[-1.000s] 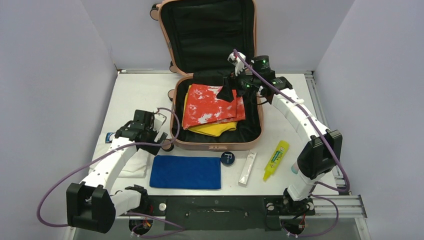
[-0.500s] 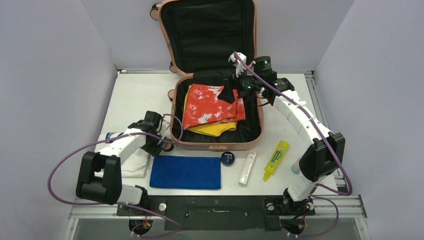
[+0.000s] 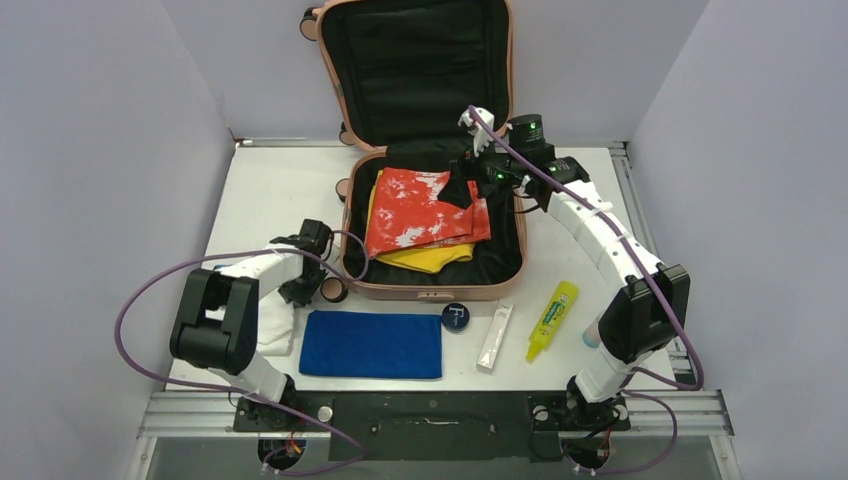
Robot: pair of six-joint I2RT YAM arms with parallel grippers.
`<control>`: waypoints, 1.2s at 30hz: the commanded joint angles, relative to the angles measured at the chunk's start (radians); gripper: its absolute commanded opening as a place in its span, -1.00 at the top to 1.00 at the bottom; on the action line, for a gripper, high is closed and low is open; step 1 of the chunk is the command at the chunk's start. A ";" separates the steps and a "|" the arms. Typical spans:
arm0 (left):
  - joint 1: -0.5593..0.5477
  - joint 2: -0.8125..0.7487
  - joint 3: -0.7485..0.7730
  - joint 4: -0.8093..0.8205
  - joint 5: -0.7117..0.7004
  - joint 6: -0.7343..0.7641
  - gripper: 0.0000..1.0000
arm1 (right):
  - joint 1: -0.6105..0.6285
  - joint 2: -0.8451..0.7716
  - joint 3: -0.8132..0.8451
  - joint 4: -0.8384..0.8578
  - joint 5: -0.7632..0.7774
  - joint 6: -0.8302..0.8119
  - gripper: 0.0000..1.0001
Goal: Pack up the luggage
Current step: Pick up the clothes from the corner of the board.
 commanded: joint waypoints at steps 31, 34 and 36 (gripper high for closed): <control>0.288 -0.094 0.372 0.054 0.569 -0.002 1.00 | -0.009 0.000 0.101 -0.014 -0.062 0.039 -0.60; 0.315 -0.115 0.411 0.048 0.629 0.011 1.00 | -0.008 0.001 0.098 -0.018 -0.059 0.037 -0.60; 0.334 -0.131 0.433 0.048 0.688 0.017 1.00 | -0.008 -0.002 0.096 -0.020 -0.055 0.033 -0.60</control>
